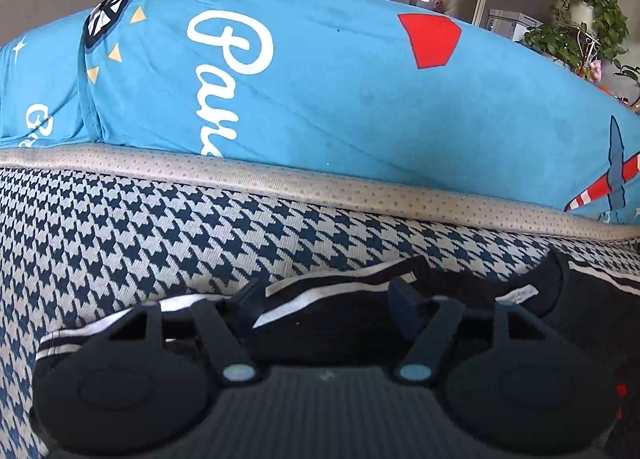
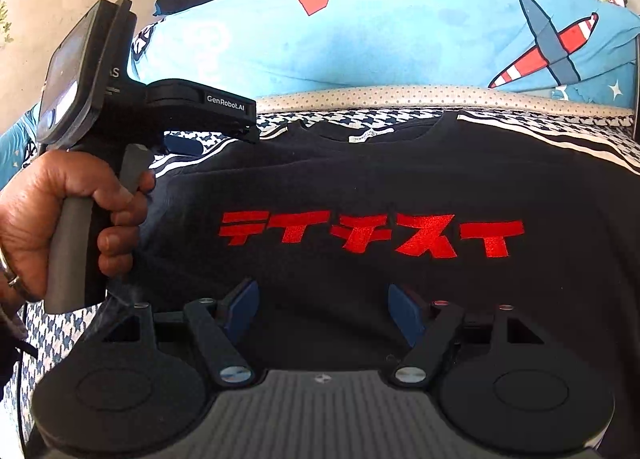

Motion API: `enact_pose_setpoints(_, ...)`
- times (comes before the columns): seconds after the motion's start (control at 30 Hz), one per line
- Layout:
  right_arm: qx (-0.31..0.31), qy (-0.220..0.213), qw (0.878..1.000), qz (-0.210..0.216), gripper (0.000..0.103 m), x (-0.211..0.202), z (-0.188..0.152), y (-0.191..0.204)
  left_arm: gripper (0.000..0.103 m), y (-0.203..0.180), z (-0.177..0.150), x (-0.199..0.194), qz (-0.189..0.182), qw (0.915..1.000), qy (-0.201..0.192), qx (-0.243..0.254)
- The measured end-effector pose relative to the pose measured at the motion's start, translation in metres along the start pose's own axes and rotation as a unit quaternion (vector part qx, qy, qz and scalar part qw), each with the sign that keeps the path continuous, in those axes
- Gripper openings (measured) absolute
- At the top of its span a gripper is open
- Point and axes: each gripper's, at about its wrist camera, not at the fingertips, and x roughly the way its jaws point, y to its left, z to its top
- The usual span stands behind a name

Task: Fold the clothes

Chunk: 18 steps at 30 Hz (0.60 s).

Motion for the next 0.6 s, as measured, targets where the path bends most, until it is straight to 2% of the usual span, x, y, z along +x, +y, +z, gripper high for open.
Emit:
enact_pose_setpoints(0.17,-0.005,0.000,1.000,-0.002,0.072,0.002,0.000,0.002,0.073,-0.009,0.005,0.013,-0.009,0.9989,0.010,0.046)
enact_pose_setpoints(0.3,-0.009,0.000,1.000,-0.002,0.072,0.003,0.000,0.002,0.082,-0.016,0.003,0.024,-0.034,0.9965,0.022,0.073)
enact_pose_setpoints(0.4,-0.013,0.000,1.000,-0.002,0.072,0.005,0.000,0.002,0.086,-0.027,0.001,0.029,-0.039,0.9929,0.025,0.109)
enact_pose_setpoints(0.5,-0.017,0.000,1.000,-0.004,0.072,0.006,0.000,0.003,0.086,-0.034,-0.003,0.032,-0.039,0.9894,0.016,0.139)
enact_pose_setpoints(0.6,-0.018,0.000,1.000,-0.004,0.072,0.007,0.000,0.004,0.078,-0.031,-0.003,0.034,-0.053,0.9893,0.004,0.136)
